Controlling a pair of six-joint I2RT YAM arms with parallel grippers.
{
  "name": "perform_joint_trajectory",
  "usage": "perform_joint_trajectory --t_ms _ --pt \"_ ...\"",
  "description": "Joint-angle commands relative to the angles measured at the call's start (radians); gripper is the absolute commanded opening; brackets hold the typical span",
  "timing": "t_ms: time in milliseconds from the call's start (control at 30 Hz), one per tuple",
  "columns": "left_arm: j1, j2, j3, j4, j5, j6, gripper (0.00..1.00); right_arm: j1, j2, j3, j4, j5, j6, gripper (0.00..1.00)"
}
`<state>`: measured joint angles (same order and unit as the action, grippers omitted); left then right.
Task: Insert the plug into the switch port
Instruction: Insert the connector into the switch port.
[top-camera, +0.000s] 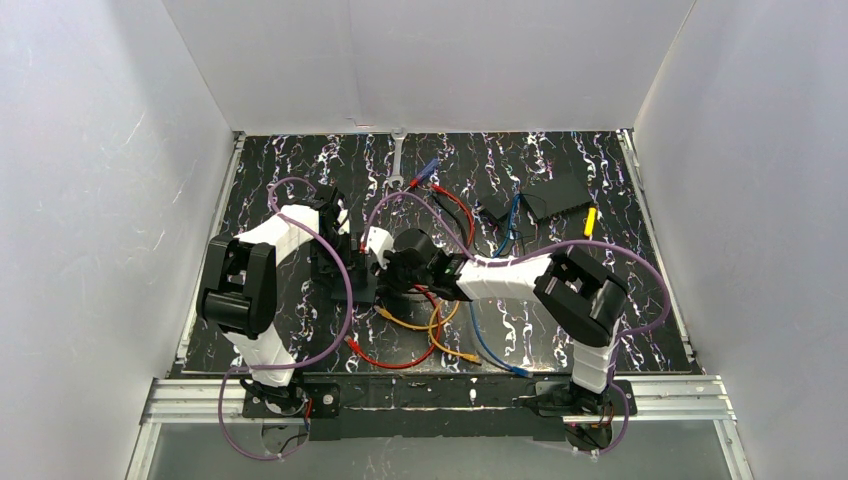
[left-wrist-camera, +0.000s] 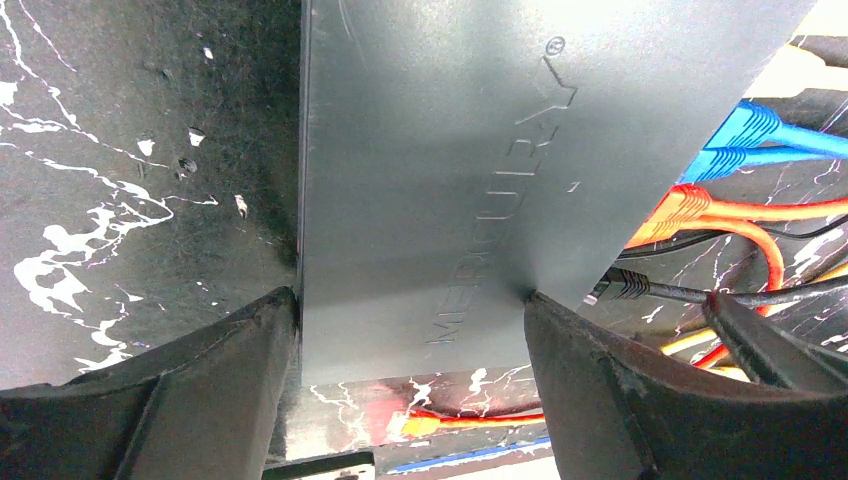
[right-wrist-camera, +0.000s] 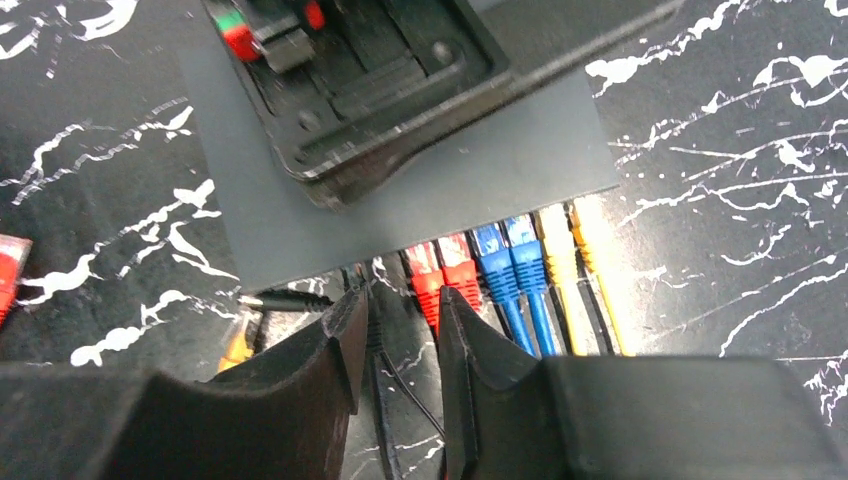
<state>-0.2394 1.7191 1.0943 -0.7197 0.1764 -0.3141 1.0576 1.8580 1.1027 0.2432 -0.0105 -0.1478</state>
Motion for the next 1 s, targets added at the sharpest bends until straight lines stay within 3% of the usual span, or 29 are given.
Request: perform_joint_trajectory --t_ms 0,967 --pt "-0.004 0.013 -0.009 -0.056 0.0 -0.002 0.8 -0.013 -0.03 -0.018 0.006 -0.031 -0.029 0.38" --pt "-0.004 0.023 -0.007 -0.057 0.019 0.003 0.8 -0.013 0.044 -0.014 -0.08 -0.071 -0.062 0.29"
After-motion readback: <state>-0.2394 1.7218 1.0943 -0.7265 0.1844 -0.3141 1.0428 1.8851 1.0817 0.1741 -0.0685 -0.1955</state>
